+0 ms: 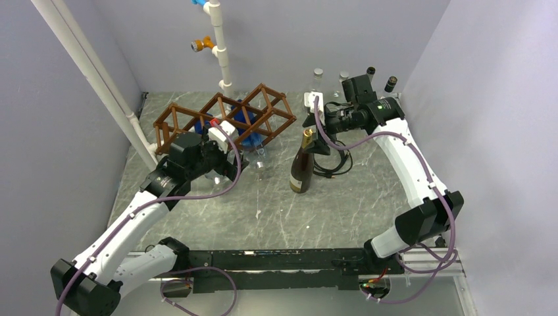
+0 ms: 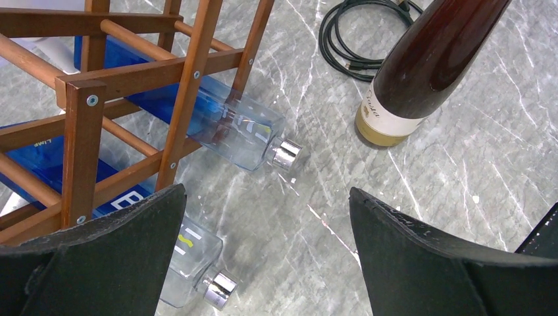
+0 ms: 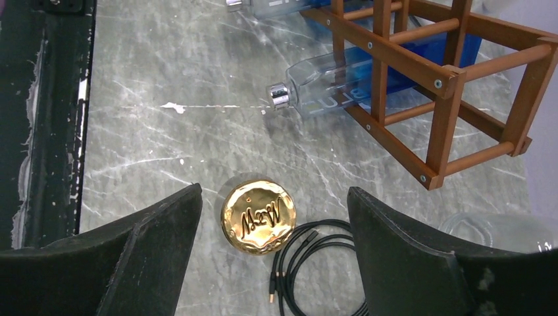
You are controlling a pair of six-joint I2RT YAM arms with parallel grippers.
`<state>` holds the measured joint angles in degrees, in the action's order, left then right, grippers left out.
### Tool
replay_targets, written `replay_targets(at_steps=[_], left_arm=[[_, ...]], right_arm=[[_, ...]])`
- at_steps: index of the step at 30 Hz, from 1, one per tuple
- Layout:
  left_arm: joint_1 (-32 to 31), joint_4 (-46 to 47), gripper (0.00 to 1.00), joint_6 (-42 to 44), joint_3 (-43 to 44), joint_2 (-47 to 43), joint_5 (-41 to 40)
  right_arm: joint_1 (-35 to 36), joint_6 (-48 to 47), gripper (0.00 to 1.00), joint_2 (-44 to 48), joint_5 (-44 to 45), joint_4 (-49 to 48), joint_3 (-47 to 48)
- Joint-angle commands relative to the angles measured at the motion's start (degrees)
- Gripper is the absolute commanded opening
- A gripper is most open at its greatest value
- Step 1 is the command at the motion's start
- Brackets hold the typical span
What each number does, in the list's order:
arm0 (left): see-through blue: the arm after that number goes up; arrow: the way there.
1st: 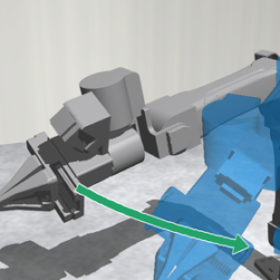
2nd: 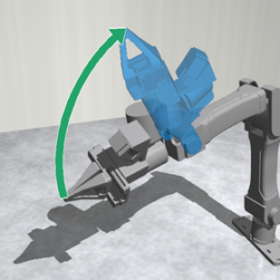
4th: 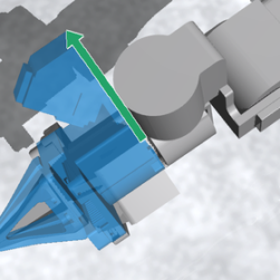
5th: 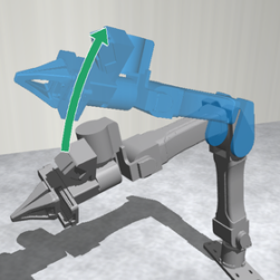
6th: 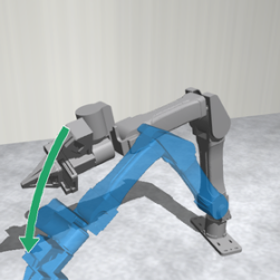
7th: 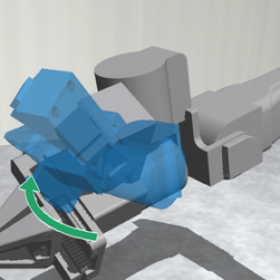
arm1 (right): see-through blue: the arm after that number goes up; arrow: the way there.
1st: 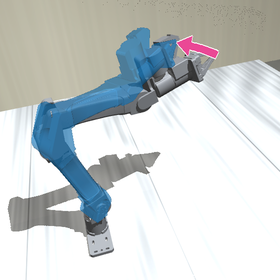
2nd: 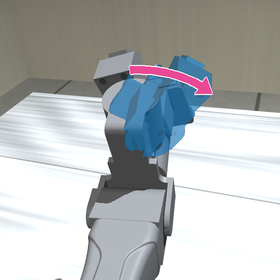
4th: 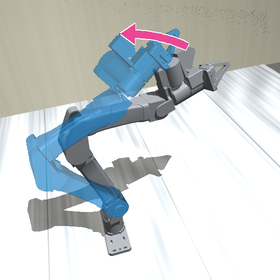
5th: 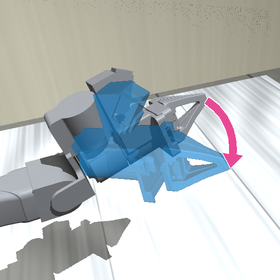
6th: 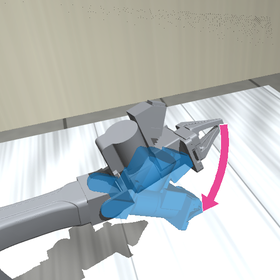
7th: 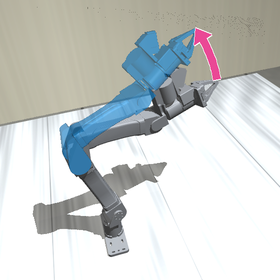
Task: Take the wine bottle off the wine rack
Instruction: Pick up the wine bottle from the center of the board.
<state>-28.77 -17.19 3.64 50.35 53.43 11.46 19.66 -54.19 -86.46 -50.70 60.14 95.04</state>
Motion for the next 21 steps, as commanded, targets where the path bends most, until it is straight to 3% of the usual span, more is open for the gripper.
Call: replay_targets(at_steps=[1, 10, 18, 21], left_arm=[[0.43, 1.55, 0.99, 0.49, -0.07, -0.87, -0.13], [0.56, 1.44, 0.99, 0.67, -0.1, -1.21, -0.48], [0.56, 1.37, 1.0, 0.75, -0.16, -1.37, -0.66], [0.56, 1.44, 0.99, 0.81, -0.24, -1.47, -0.89]], right_arm=[[0.27, 0.99, 0.8, 0.03, -2.21, 0.45, 1.29], [0.89, 1.33, 0.5, -0.73, -2.31, 0.5, 1.54], [0.84, -0.14, 0.0, -0.46, -4.43, 4.28, 5.25], [0.5, -0.38, 0.0, -0.19, -5.18, 5.9, 7.56]])
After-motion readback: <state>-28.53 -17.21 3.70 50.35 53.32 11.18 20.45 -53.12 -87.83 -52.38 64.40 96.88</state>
